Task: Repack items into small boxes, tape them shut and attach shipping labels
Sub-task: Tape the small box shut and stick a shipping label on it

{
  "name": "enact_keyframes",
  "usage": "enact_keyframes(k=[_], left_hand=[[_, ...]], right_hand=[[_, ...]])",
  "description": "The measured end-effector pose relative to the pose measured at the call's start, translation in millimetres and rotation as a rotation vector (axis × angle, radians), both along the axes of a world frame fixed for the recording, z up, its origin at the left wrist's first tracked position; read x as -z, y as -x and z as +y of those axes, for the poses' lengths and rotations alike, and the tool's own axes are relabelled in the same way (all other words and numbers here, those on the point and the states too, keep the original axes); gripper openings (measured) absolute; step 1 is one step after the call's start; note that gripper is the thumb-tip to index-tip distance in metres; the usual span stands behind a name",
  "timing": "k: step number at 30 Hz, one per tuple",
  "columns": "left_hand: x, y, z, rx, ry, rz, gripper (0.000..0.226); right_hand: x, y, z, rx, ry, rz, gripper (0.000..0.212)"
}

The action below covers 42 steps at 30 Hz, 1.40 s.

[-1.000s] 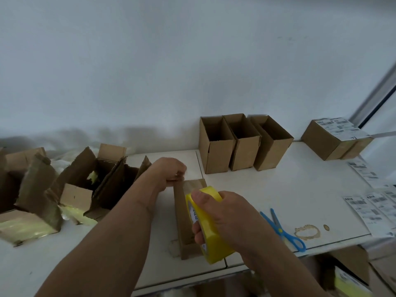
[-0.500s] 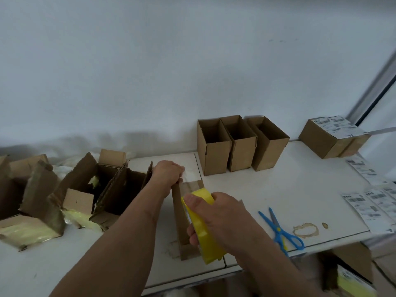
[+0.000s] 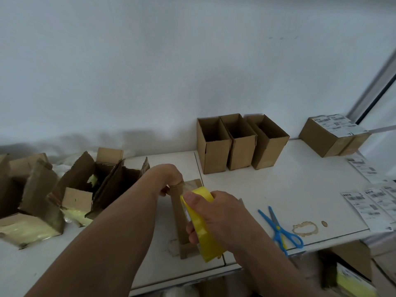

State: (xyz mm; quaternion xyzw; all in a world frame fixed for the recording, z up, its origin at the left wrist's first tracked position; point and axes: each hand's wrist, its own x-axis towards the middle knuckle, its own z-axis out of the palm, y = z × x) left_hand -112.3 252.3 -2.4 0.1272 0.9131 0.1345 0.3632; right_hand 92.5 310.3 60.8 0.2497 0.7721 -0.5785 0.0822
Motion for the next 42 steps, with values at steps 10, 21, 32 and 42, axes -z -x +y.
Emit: enact_keyframes(k=[10, 21, 32, 42], left_hand=[[5, -45, 30, 0.385, -0.055, 0.312, 0.059], [13, -51, 21, 0.376, -0.085, 0.480, 0.061], [20, -50, 23, 0.386, -0.049, 0.566, 0.063], [24, -69, 16, 0.430, -0.154, 1.112, 0.051]], right_hand=[[0, -3, 2, 0.002, -0.019, -0.006, 0.062], [-2, -44, -4, -0.027, -0.143, -0.068, 0.036], [28, -75, -14, 0.042, -0.072, -0.185, 0.034], [65, -77, -16, 0.060, -0.001, -0.178, 0.040]])
